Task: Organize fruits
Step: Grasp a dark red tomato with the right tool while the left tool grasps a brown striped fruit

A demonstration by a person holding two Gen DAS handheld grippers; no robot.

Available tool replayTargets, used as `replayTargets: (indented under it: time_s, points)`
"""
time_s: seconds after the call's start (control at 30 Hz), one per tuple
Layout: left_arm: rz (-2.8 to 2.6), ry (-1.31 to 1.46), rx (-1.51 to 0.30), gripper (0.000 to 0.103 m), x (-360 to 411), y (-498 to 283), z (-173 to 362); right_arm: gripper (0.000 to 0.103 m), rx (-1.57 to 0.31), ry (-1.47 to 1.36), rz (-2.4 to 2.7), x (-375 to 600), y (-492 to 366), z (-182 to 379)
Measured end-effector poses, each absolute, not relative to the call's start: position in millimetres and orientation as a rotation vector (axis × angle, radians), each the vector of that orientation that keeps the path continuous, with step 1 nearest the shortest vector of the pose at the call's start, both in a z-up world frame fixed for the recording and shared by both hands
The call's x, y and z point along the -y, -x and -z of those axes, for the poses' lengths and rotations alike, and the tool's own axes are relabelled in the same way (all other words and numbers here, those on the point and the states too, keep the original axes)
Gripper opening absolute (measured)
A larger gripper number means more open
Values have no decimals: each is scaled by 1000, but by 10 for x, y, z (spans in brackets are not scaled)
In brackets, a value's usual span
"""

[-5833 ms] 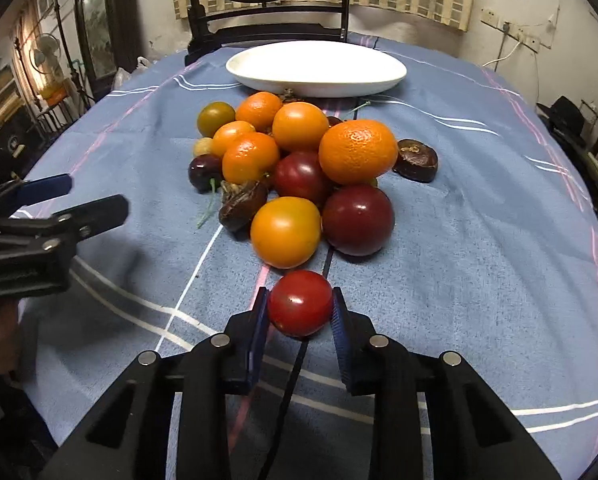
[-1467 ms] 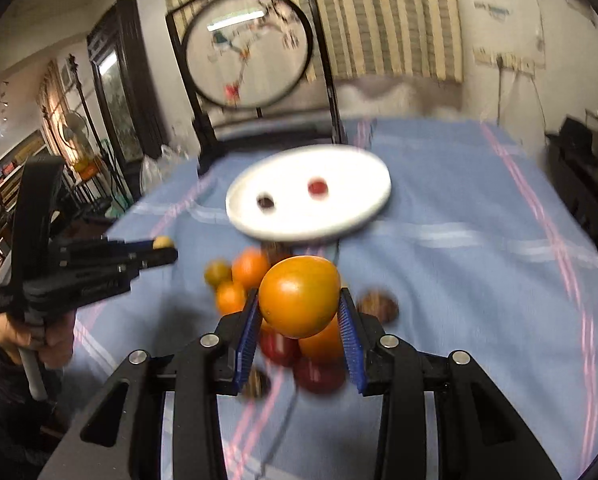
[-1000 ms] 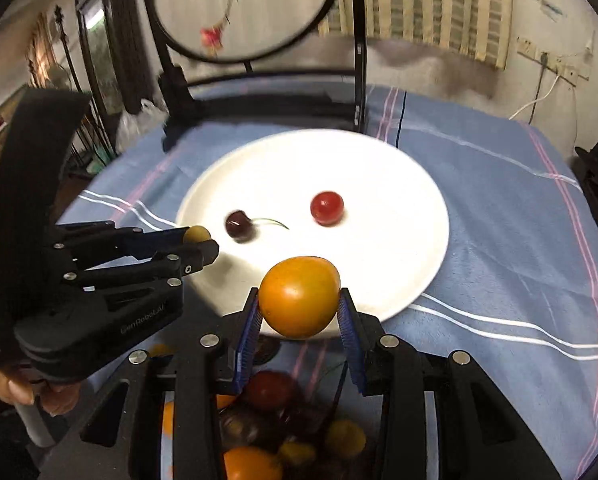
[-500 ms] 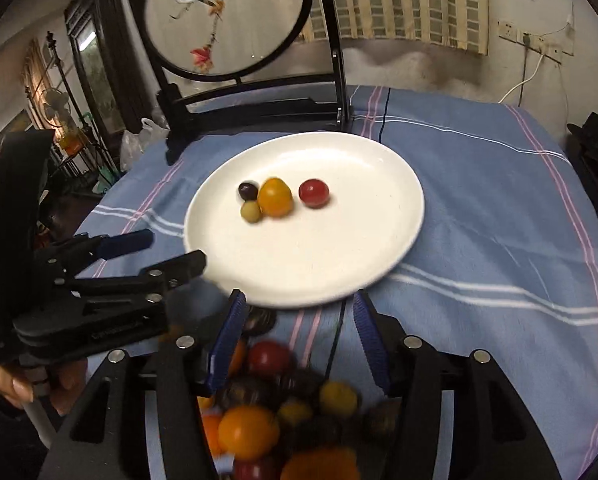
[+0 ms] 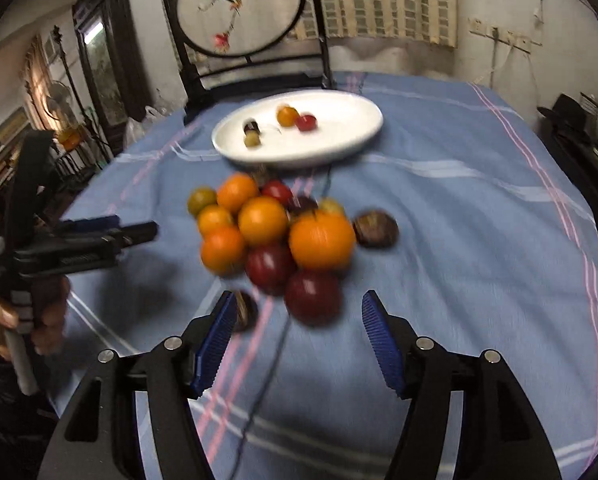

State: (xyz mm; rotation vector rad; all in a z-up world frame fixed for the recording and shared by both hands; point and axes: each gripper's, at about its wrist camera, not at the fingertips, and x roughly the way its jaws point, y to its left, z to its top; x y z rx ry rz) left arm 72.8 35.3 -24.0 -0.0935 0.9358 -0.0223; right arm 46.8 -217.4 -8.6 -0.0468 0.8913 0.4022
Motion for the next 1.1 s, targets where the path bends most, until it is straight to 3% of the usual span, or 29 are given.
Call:
replayTargets:
  time_s: [0.43, 0.57, 0.67, 1.0, 1.1]
  points:
    - [85, 19, -987, 86, -93, -466, 458, 65, -1012, 122, -337, 2100, -632, 482]
    - [107, 10, -1001, 86, -20, -448, 479, 57, -1006, 139, -334, 2032, -810, 513]
    - [119, -3, -1002, 86, 44, -432, 459, 40, -992, 115, -364, 2003, -890, 498]
    - [214, -77, -1003, 86, 544, -412, 444, 40, -970, 12, -399, 2367, -538, 430]
    - [237, -96, -1027, 76, 719, -467, 495, 39, -962, 3, -408, 2467, -415, 422]
